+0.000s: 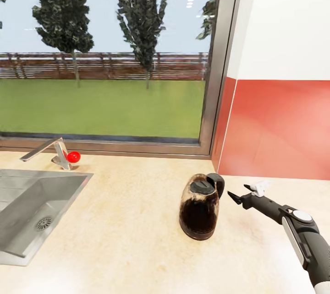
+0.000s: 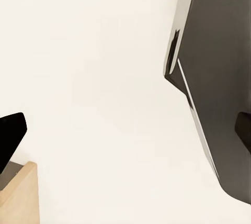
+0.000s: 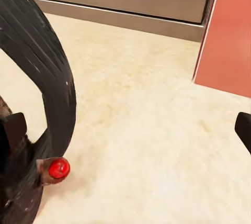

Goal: Set up a coffee station on the kitchen countertop: keep the coffee maker on the countertop, move the bottle of coffee from the kitchen shelf to the counter next to the coffee maker, place a paper coffee filter on top of the coffee maker, put the saucer next to the coffee maker with the coffee cup on the saucer, and place the electric kettle next to the coffee maker.

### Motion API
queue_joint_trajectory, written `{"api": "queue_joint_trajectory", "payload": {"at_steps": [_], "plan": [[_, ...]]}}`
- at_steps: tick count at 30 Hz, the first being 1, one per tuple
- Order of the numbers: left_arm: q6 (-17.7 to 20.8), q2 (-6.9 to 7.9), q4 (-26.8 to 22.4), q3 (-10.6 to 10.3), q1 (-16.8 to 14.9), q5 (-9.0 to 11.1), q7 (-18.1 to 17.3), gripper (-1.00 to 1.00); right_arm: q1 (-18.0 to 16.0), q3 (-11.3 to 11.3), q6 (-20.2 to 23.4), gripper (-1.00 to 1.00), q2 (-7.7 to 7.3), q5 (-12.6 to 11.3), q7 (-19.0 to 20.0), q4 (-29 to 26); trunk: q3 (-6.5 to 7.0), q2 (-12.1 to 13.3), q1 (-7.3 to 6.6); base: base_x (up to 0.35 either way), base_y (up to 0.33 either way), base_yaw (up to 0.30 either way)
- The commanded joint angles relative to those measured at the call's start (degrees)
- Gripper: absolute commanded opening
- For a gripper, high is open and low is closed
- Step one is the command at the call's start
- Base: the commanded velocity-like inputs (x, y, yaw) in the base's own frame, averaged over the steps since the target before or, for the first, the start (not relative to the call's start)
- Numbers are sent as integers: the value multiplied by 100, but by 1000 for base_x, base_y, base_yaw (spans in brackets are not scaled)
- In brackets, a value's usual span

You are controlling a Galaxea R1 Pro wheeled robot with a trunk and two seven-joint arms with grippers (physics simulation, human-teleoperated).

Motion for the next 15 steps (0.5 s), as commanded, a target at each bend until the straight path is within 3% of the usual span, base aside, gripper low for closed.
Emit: {"api": "queue_joint_trajectory", "payload": {"at_steps": [1,15], "plan": [[-25,2,6,45,-3,-61,16,100,-5,-12,47,100,13,-3,31,-7,-12,-12,4,0,118,0],[-21,0,6,45,-3,-61,16,100,-5,-12,45,100,32,-3,31,-7,-12,-12,4,0,23,0]]}}
